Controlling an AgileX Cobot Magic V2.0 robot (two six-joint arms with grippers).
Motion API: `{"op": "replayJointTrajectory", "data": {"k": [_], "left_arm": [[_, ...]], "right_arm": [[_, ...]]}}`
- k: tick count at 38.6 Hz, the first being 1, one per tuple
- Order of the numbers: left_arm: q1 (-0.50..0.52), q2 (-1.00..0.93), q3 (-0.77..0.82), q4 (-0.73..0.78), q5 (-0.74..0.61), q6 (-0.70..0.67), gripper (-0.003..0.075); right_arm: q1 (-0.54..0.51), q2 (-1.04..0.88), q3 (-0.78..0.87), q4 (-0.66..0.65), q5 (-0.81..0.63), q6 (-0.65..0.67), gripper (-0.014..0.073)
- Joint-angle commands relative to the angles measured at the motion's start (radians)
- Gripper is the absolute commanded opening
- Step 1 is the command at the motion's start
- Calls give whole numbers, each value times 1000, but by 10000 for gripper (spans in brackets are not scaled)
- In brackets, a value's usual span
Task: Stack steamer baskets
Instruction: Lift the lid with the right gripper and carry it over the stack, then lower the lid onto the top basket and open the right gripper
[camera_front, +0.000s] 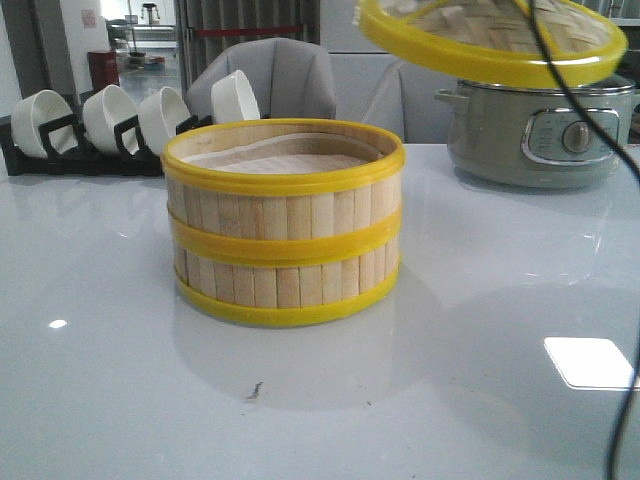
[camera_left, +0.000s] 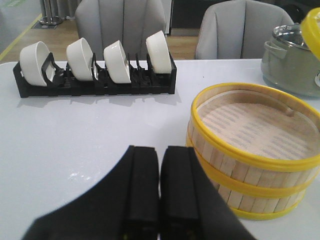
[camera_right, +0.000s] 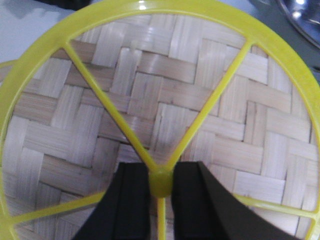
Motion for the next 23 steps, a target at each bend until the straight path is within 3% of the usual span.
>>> {"op": "replayJointTrajectory", "data": {"k": [1,12,23], "left_arm": [[3,0,-29,-10,-95,-7,89],[3,0,-29,-10,-95,-7,89],[3,0,-29,-10,-95,-7,89]], "right_arm": [[92,-1,-111,0,-38,-11,55],[229,213,-346,0,82,-11,55],[266,295,-384,0,69,-11,55]]}}
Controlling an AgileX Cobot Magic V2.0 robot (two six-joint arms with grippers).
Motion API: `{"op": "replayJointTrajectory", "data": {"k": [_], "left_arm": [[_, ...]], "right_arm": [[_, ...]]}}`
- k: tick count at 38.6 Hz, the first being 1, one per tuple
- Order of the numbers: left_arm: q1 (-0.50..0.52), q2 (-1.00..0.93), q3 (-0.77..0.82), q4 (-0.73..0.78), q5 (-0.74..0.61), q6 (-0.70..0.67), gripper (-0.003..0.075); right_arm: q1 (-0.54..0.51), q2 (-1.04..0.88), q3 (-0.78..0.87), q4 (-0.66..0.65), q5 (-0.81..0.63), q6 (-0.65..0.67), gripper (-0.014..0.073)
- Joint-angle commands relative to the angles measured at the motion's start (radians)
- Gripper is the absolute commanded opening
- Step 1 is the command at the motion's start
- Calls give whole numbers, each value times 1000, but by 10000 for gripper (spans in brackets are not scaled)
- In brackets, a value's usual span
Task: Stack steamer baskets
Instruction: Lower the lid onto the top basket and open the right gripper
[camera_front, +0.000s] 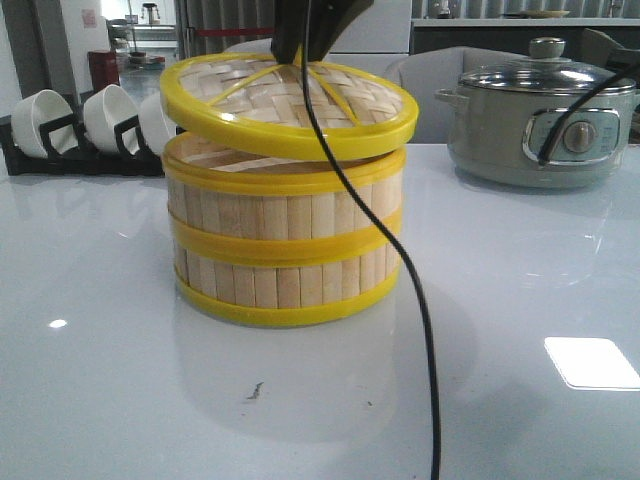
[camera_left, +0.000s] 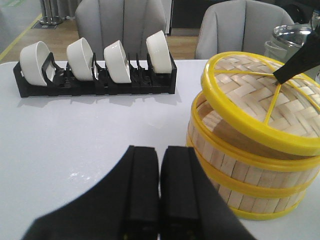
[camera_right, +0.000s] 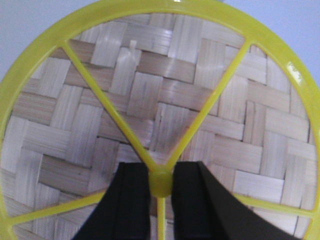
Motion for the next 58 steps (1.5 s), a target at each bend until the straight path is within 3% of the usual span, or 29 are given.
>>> {"op": "replayJointTrajectory", "data": {"k": [1,44,46,49,55,58], "left_arm": [[-2,0,-29,-10,-95,-7,89],[-2,0,-29,-10,-95,-7,89],[-2,0,-29,-10,-95,-7,89],[-2,0,-29,-10,-95,-7,89],[-2,0,-29,-10,-95,-7,89],[-2,0,-29,-10,-95,-7,89]], "right_arm": [[3,-47,-42,-7,-65,-11,55],[8,-5,-42,-7,-88,-11,62],[8,-5,-42,-7,-87,-11,83],[8,-5,-42,-7,-87,-11,184],[8,-5,-42,-7,-101,-11,449],[8,-5,-42,-7,-108,-11,470]]}}
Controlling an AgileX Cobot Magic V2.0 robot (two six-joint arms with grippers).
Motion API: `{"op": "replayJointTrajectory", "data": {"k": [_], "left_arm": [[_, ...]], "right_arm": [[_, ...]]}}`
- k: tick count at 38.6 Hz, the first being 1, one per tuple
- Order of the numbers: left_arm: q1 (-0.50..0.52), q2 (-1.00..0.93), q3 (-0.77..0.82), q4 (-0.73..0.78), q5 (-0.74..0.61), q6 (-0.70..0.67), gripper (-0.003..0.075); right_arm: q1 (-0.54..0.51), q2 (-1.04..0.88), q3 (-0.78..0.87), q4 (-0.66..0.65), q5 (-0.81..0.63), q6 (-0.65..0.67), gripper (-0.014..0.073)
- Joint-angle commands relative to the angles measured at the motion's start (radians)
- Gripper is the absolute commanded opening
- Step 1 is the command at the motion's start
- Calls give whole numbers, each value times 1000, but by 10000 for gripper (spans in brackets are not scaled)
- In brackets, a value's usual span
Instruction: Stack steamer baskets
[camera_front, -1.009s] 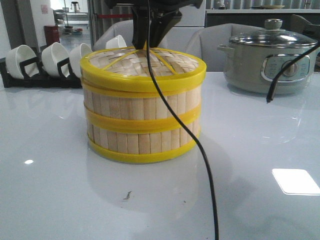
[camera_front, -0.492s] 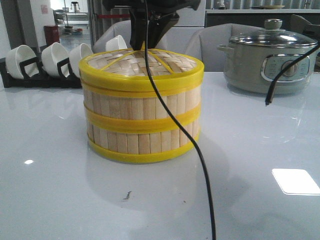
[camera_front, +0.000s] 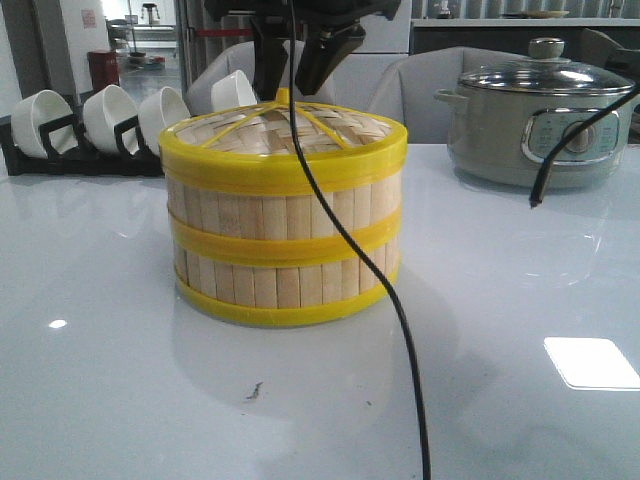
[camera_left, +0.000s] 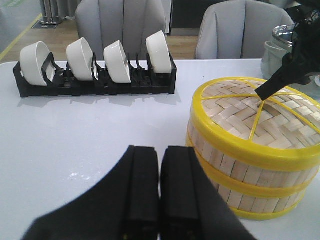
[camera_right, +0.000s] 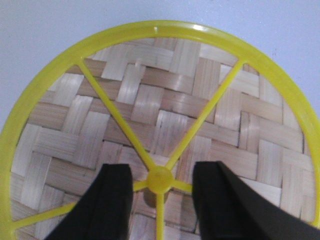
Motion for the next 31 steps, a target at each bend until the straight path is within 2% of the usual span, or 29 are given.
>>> {"op": "replayJointTrajectory", "data": {"k": [1,18,23,31], "left_arm": [[-2,0,-29,-10,-95,-7,89],[-2,0,-29,-10,-95,-7,89],[-2,0,-29,-10,-95,-7,89],[-2,0,-29,-10,-95,-7,89]], "right_arm": [[1,-65,-37,-6,-66,-11,465],[-26,-168,1,-45,-94,-11,464],[-78,-293,125,-49,-195,-11,464],[-210,-563,443,-49,-409,-11,464]]}}
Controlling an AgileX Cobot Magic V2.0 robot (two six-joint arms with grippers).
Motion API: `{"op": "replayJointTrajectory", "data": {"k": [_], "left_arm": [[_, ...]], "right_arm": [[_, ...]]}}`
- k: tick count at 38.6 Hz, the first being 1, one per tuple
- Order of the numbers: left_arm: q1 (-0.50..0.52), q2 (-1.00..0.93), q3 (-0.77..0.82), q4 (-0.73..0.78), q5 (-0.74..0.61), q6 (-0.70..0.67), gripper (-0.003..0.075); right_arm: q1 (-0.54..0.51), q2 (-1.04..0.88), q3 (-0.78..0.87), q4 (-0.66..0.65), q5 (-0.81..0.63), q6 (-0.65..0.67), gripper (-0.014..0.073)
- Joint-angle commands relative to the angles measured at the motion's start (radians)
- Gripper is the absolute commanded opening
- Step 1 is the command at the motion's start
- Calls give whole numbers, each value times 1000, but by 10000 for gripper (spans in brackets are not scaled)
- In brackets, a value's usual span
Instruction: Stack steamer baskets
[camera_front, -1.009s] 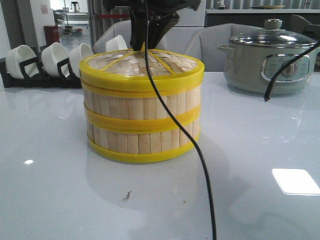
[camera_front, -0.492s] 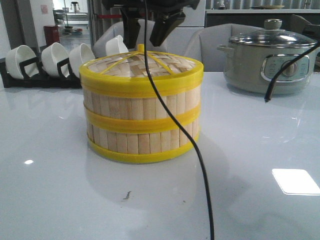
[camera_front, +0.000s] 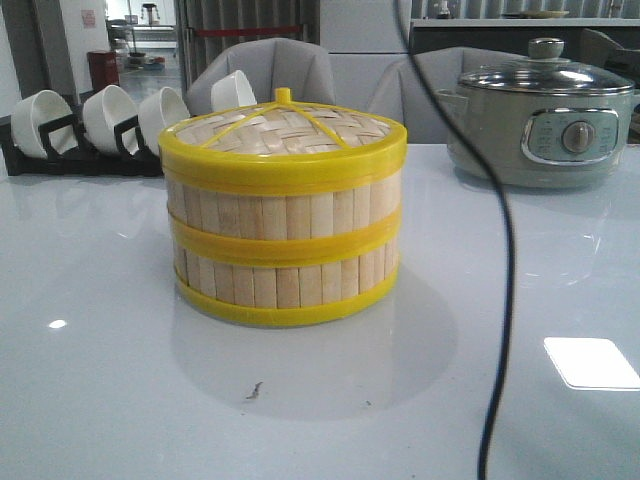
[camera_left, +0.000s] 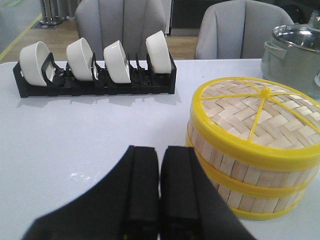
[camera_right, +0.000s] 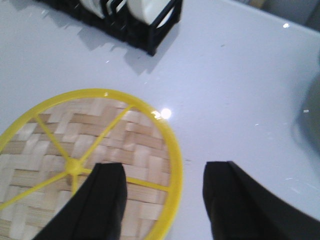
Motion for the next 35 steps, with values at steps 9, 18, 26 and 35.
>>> {"op": "replayJointTrajectory", "data": {"k": [9,18,26,35], "left_arm": [[-2,0,-29,-10,-95,-7,89],[-2,0,-29,-10,-95,-7,89],[-2,0,-29,-10,-95,-7,89],[-2,0,-29,-10,-95,-7,89]], "right_arm": [[-254,-513,509,-16,-367,-11,464],[-415,-823,854,-16,-389,-11,464],[-502,-1054,1122,-16,-450,-11,464],[-541,-1263,1360,-16,-529,-11,464]]}}
